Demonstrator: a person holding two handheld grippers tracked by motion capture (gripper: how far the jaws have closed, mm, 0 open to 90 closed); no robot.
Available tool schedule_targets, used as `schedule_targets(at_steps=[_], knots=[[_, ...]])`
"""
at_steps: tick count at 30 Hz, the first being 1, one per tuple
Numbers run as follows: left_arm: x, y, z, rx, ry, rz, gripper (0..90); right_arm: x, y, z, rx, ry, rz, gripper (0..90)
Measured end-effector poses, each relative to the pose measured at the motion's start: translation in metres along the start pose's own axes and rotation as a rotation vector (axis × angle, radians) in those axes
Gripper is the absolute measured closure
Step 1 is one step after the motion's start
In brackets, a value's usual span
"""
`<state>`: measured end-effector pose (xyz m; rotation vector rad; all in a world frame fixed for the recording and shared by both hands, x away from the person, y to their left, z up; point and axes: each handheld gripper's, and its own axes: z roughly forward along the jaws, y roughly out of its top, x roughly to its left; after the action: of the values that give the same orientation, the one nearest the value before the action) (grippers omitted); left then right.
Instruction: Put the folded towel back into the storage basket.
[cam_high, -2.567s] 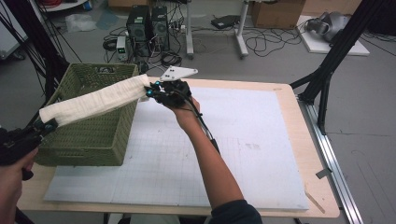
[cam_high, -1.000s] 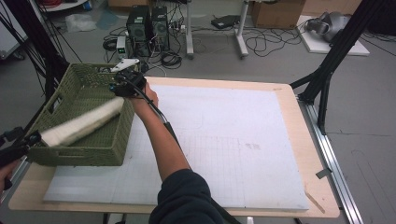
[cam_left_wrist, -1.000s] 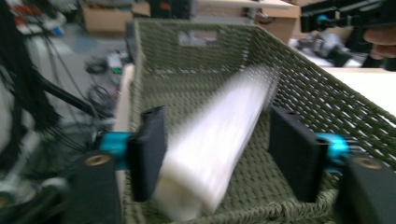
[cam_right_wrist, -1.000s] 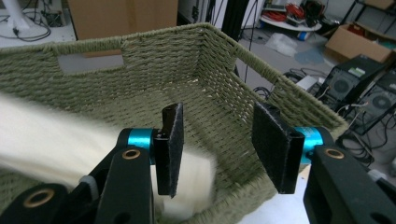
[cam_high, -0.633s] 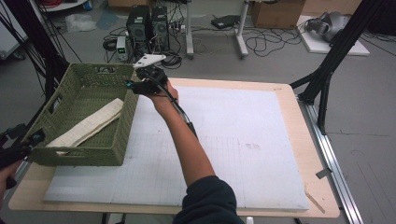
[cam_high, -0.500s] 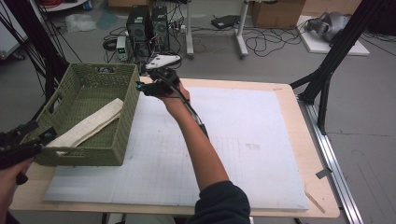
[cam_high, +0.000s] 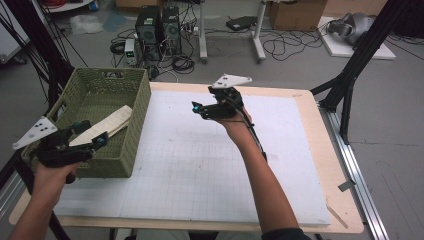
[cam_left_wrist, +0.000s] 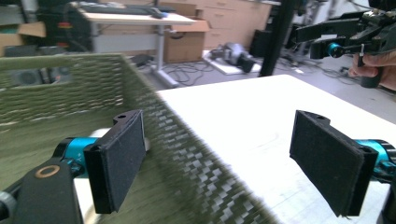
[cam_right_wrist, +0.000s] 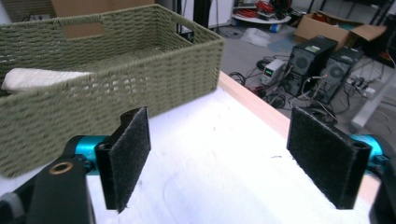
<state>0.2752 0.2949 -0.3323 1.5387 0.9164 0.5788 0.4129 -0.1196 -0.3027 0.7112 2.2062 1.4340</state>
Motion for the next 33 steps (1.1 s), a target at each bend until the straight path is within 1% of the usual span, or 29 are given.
schedule_targets(at_steps=[2,4,7,10,12,13,16,18,21,24,26,27,30,32,33], knots=[[-0.007,0.000,0.009,0.007,-0.019,0.008,18.6,-0.001,-0.007,-0.012,-0.003,-0.012,0.002,20.4],[-0.014,-0.001,0.016,0.012,-0.040,0.015,18.8,-0.002,-0.014,-0.022,0.007,-0.021,0.000,19.7],[-0.023,-0.002,0.028,0.013,-0.074,0.016,18.8,-0.003,-0.025,-0.036,0.016,-0.036,0.012,16.9],[-0.034,-0.003,0.040,0.020,-0.109,0.033,18.8,-0.002,-0.036,-0.051,0.020,-0.055,0.014,12.8],[-0.043,-0.003,0.049,0.022,-0.139,0.041,18.8,-0.002,-0.043,-0.061,0.021,-0.064,0.024,11.9],[-0.045,-0.004,0.052,0.023,-0.150,0.046,18.8,-0.002,-0.049,-0.068,0.016,-0.071,0.025,11.9],[-0.057,-0.007,0.065,0.027,-0.192,0.060,18.8,-0.001,-0.063,-0.084,0.026,-0.092,0.023,11.9],[-0.064,-0.010,0.074,0.029,-0.216,0.065,18.8,-0.001,-0.075,-0.095,0.027,-0.105,0.034,11.9],[-0.074,-0.014,0.087,0.035,-0.251,0.083,19.4,0.001,-0.094,-0.112,0.036,-0.130,0.043,11.9],[-0.084,-0.019,0.099,0.034,-0.270,0.096,19.4,0.003,-0.112,-0.126,0.056,-0.161,0.055,11.8],[-0.090,-0.023,0.106,0.036,-0.280,0.108,19.4,0.005,-0.122,-0.134,0.053,-0.178,0.063,11.8],[-0.093,-0.025,0.109,0.042,-0.285,0.117,19.4,0.005,-0.127,-0.138,0.055,-0.182,0.067,11.9],[-0.101,-0.030,0.117,0.055,-0.304,0.124,19.4,0.007,-0.139,-0.148,0.067,-0.203,0.075,11.8],[-0.106,-0.036,0.121,0.071,-0.311,0.133,19.4,0.007,-0.147,-0.153,0.075,-0.219,0.078,11.8],[-0.107,-0.037,0.123,0.073,-0.311,0.131,19.4,0.007,-0.152,-0.155,0.080,-0.224,0.089,11.8]])
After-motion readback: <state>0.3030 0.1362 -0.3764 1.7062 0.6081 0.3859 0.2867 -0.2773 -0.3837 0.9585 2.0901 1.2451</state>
